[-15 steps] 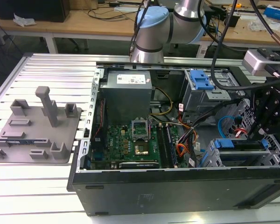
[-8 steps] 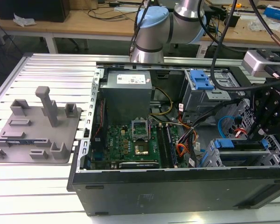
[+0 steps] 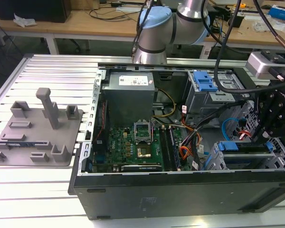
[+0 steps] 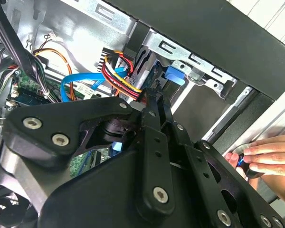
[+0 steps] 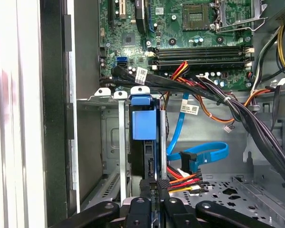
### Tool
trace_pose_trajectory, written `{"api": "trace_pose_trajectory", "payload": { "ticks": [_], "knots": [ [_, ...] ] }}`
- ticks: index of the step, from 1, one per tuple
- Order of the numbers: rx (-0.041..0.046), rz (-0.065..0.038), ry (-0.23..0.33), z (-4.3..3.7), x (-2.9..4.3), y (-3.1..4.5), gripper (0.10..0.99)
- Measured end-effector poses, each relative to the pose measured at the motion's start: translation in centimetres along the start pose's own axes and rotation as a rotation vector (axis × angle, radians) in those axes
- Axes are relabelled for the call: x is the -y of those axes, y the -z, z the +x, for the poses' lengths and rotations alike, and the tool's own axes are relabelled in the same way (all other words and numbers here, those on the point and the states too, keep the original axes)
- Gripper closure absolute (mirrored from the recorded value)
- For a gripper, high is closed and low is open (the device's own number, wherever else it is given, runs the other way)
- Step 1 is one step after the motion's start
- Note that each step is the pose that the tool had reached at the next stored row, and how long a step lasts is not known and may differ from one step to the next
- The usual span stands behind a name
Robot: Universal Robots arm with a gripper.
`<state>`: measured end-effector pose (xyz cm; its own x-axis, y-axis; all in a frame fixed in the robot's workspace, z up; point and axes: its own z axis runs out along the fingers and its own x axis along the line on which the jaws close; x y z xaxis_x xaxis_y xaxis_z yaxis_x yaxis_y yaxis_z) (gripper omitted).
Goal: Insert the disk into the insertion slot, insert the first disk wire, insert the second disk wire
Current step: 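Insert the first disk wire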
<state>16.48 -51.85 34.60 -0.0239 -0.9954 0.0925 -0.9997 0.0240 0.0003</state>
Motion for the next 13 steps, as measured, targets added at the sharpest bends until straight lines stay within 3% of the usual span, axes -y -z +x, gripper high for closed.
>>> {"api": "trace_pose_trajectory", "payload": {
  "ticks": [13],
  "knots": [
    [-0.0002,0.000,0.000,-0.08,0.00,-0.15,0.918]
  ]
}}
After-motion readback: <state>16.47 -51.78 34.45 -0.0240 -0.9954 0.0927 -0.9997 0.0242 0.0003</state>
